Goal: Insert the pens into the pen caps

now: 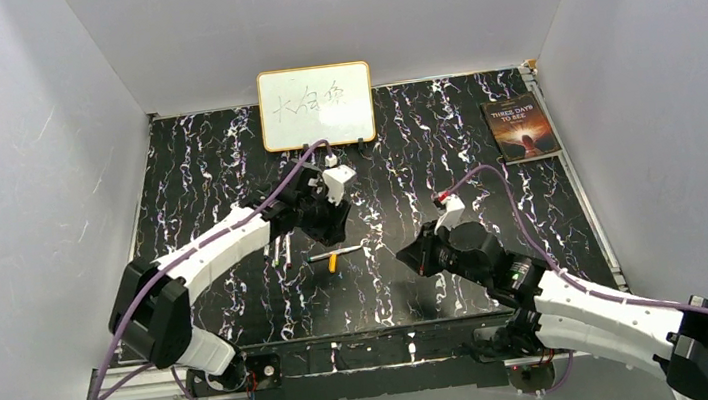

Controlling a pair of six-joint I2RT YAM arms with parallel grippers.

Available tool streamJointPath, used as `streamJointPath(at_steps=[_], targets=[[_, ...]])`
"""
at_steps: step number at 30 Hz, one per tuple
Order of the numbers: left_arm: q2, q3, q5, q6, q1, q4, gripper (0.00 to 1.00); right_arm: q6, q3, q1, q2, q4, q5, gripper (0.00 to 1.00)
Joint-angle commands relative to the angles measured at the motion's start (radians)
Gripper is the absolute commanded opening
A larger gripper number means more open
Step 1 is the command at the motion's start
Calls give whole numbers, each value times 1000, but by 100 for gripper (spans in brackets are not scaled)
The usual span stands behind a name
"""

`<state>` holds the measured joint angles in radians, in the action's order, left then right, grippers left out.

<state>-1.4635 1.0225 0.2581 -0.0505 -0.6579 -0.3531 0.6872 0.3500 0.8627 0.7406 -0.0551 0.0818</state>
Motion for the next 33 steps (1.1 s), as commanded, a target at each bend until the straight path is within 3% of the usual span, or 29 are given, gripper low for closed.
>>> streamJointPath(at_steps=[1, 4, 16, 19, 33], targets=[[-48, 62, 84, -99, -3, -16, 45, 6, 9, -2, -51, 0, 32, 0], [-88, 82, 34, -108, -23, -19, 39, 7, 7, -2, -81, -21, 40, 0], [-229, 99, -22, -150, -60, -38, 39, 5, 7, -3, -116, -47, 56, 0], [-242, 81, -9, -147, -61, -25, 30, -2, 7, -4, -119, -48, 48, 0], [-267, 6, -41, -153, -72, 2, 34, -2, 7, -3, -115, -36, 41, 0]])
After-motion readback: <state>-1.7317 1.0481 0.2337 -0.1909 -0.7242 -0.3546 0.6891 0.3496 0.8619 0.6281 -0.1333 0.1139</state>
